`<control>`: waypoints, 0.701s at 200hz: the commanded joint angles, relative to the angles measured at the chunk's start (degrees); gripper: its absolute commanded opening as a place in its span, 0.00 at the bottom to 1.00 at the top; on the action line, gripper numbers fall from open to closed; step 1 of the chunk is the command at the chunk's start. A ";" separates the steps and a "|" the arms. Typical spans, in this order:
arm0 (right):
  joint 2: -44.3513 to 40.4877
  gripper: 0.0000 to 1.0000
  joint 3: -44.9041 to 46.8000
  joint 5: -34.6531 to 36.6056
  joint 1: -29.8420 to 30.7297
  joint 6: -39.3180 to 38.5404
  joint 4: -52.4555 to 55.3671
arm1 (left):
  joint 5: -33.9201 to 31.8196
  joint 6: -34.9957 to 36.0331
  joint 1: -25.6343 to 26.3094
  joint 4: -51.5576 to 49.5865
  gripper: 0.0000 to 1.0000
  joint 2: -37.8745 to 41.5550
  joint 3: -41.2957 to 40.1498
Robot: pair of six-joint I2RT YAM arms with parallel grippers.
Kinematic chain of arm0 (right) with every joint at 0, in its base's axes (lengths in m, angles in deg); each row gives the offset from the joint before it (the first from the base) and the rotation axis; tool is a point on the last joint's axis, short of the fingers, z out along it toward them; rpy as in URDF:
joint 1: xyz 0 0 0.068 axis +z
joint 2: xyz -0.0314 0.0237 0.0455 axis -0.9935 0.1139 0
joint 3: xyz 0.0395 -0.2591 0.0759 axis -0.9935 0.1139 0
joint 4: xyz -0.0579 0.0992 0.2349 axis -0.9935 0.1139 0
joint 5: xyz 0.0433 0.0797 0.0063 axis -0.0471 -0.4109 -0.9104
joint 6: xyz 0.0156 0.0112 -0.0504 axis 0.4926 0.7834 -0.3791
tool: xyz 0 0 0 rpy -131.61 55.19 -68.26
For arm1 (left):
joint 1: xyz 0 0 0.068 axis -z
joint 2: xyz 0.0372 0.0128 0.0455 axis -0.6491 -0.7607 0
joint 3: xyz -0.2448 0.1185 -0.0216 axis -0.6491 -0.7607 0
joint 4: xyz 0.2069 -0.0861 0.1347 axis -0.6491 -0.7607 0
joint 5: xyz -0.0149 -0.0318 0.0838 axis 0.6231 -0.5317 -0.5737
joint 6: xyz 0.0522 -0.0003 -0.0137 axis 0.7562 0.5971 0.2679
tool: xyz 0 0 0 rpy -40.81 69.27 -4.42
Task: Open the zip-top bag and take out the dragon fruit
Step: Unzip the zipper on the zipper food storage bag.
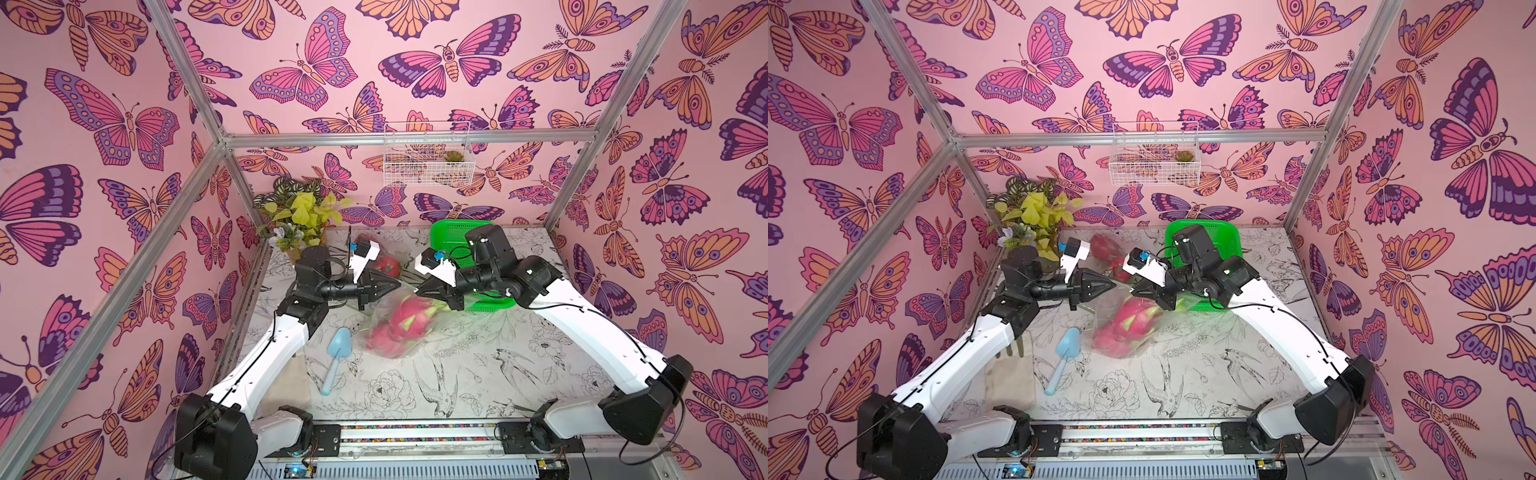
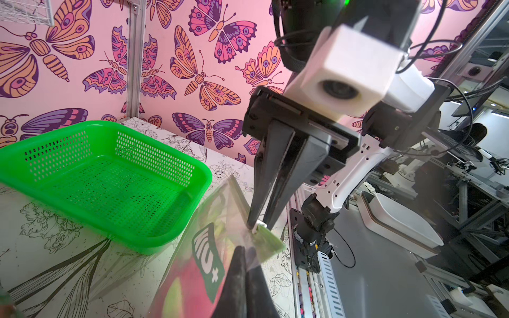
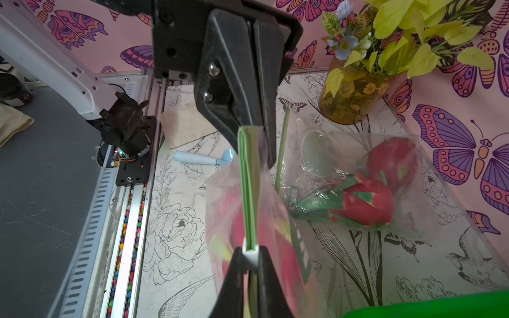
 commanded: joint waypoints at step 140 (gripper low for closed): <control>-3.87 0.00 16.00 7.89 -10.44 -5.09 -2.21 | -1.95 -5.74 -8.88 4.06 0.00 6.52 4.22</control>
